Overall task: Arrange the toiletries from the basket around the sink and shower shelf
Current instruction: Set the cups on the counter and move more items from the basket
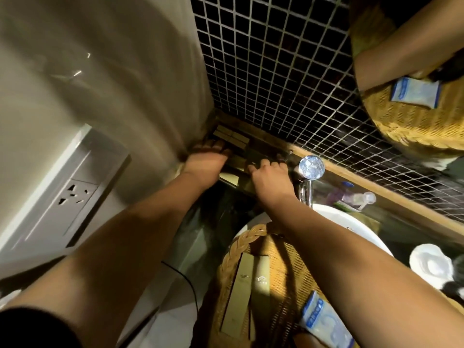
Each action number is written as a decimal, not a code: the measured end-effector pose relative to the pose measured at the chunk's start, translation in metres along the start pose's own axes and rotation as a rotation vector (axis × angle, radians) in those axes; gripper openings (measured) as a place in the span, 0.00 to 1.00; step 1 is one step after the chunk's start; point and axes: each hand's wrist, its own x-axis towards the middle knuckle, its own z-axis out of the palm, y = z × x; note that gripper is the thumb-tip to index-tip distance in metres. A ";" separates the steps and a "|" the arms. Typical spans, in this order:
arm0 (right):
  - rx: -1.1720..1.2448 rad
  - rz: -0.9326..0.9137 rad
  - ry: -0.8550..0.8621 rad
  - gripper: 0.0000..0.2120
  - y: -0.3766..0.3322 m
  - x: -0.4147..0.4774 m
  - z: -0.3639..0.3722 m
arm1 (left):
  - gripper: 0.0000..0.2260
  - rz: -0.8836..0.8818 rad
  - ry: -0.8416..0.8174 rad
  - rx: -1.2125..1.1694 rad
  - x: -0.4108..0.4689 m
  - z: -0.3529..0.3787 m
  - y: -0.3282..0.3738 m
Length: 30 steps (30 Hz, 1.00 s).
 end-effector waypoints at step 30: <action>0.084 -0.040 -0.112 0.29 0.000 -0.033 -0.040 | 0.31 -0.121 -0.074 -0.048 -0.061 -0.009 0.023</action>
